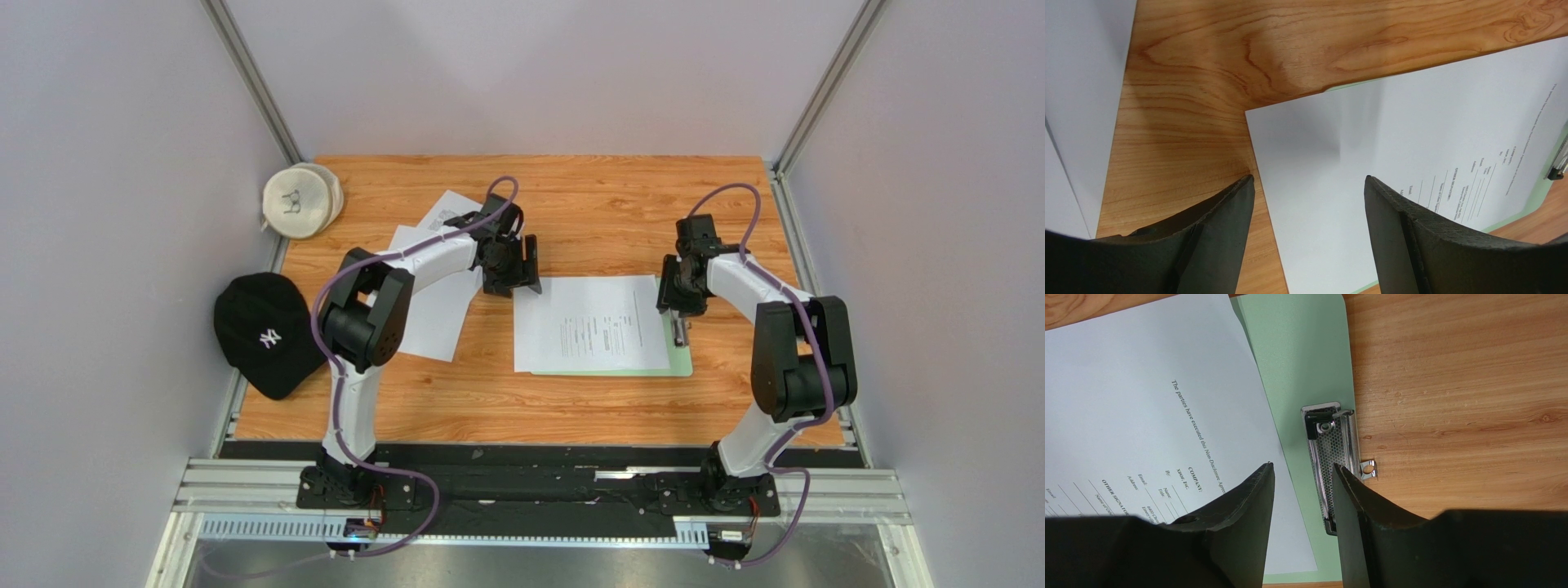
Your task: Put the files into the folder
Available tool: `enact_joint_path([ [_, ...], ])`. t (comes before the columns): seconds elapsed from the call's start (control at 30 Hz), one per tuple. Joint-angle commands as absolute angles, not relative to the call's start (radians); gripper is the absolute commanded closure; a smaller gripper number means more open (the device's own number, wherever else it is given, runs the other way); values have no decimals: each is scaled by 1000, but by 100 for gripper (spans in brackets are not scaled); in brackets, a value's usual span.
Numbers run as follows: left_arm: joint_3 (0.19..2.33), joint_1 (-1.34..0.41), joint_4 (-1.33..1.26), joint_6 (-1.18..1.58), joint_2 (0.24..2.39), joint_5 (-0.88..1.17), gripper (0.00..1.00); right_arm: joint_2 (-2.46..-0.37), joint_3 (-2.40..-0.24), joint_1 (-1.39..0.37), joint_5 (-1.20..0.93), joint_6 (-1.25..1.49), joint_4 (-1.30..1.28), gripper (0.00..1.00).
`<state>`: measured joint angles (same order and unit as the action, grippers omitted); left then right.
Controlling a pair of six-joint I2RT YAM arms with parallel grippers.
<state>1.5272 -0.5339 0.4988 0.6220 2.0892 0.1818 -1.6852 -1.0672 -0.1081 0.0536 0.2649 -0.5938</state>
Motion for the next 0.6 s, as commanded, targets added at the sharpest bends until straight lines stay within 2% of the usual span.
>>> enact_joint_path([
  [0.0,1520,-555,482,600,2118,227,26,-1686,-1094,-109,54,259,-577,57],
  [0.33,1514,-563,475,595,2108,230,26,-1687,-1095,-107,52,262,-581,58],
  [0.57,1542,-566,517,566,2080,166,25,-1693,-1088,-107,72,265,-587,62],
])
